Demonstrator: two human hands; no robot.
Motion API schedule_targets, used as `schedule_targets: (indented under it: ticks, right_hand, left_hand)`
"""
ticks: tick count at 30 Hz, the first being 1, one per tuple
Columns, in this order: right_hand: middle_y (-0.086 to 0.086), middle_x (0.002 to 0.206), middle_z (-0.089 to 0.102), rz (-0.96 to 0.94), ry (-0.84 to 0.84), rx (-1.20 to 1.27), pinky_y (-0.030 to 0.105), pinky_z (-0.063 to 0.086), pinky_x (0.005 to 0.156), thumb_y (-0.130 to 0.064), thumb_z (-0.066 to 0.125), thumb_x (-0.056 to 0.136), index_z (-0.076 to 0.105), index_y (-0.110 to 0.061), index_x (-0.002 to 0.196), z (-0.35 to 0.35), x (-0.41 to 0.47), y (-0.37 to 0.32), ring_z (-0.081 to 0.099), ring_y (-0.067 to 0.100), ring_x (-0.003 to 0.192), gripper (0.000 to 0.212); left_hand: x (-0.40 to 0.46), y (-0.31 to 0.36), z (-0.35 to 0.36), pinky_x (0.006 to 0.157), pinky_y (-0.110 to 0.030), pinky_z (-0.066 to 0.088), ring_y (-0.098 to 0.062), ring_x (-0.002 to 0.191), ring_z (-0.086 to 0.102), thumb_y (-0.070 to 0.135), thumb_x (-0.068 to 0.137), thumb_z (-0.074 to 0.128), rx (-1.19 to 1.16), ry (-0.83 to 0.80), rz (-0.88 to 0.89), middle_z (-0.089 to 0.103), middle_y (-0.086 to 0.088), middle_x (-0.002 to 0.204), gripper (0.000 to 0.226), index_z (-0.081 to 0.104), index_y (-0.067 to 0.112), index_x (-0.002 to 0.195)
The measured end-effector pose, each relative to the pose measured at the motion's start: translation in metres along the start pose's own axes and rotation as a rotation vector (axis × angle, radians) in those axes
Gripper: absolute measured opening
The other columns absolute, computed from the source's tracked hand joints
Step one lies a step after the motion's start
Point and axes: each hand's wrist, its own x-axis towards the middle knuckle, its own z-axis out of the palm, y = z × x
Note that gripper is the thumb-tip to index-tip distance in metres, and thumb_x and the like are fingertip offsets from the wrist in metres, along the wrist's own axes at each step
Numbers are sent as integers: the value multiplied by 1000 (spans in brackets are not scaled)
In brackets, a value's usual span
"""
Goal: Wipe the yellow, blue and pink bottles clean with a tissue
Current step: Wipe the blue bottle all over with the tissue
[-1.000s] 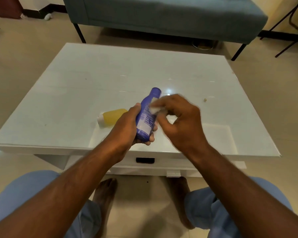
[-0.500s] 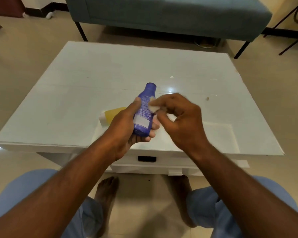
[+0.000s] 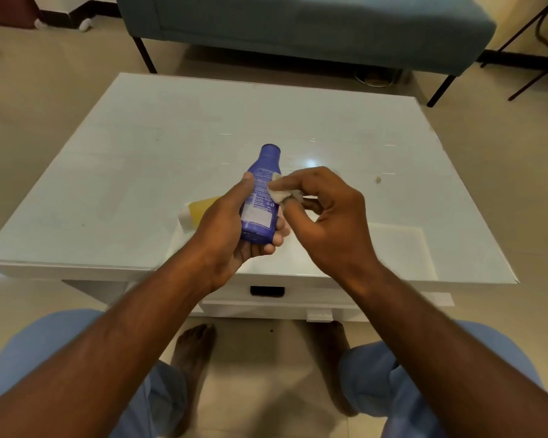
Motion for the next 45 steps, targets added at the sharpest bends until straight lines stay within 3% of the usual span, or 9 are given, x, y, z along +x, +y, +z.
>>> schedule_targets:
  ticks: [16, 21, 24, 27, 32, 36, 38, 42, 45]
  right_hand:
    - [5, 116, 70, -44, -49, -81, 12, 57, 83, -17, 72, 94, 71, -12, 116, 2, 3, 5, 67, 14, 104, 23]
    - [2, 116, 71, 29, 50, -45, 14, 58, 85, -21, 69, 95, 73, -10, 116, -2, 9, 7, 69, 11, 105, 24]
    - [3, 112, 71, -4, 29, -39, 21, 61, 82, -11, 72, 93, 74, -9, 112, 2, 3, 4, 70, 14, 104, 19]
    - [4, 109, 69, -76, -45, -62, 19, 60, 81, -8, 74, 91, 75, -8, 111, 4, -7, 0, 69, 14, 102, 19]
    - [3, 110, 73, -11, 147, -32, 25, 61, 83, -10, 68, 95, 76, -8, 110, -17, 14, 9, 71, 13, 103, 17]
    - [4, 108, 73, -67, 10, -39, 13, 55, 81, -4, 75, 90, 78, -8, 108, -2, -8, -1, 69, 10, 102, 19]
    - [4, 110, 72, -90, -38, -59, 10, 53, 82, -8, 77, 90, 77, -8, 111, 2, -12, -1, 67, 8, 104, 21]
    - [3, 106, 74, 8, 119, -39, 15, 57, 79, -29, 69, 91, 78, -8, 108, -12, 11, 5, 71, 9, 98, 29]
    - [0, 94, 70, -59, 12, -26, 15, 53, 72, -18, 70, 86, 80, -11, 101, -1, -6, -7, 66, 8, 86, 20]
  left_hand:
    - [6, -1, 0, 56, -28, 55, -18, 56, 65, 50, 99, 39, -33, 35, -33, 70, -7, 70, 44, 64, 14, 95]
    - [6, -1, -1, 56, -28, 55, -19, 58, 65, 50, 99, 38, 28, -25, -32, 70, -10, 75, 46, 64, 12, 101]
    - [5, -1, -1, 54, -28, 53, -20, 58, 62, 48, 100, 39, -34, -23, -13, 68, -11, 75, 45, 64, 10, 102]
    - [3, -3, -4, 52, -28, 54, -19, 58, 64, 45, 100, 40, -32, 28, 26, 70, -8, 74, 40, 62, 13, 106]
    - [-6, -11, -4, 59, -30, 55, -22, 66, 66, 50, 99, 37, 98, -198, -45, 70, -14, 86, 48, 64, 12, 112]
    - [-2, -4, -6, 55, -30, 55, -20, 60, 65, 45, 100, 39, 3, -66, 22, 70, -11, 77, 40, 62, 13, 107]
    - [-2, 0, -8, 54, -30, 55, -20, 58, 65, 44, 100, 39, 62, -24, 42, 71, -9, 74, 39, 61, 13, 107]
    - [-7, -5, -5, 57, -31, 55, -25, 65, 67, 47, 100, 36, 238, -103, -27, 72, -13, 82, 43, 61, 13, 111]
    - [-2, -8, -8, 58, -34, 53, -24, 63, 66, 47, 101, 38, 180, -8, 12, 71, -12, 78, 44, 62, 11, 108]
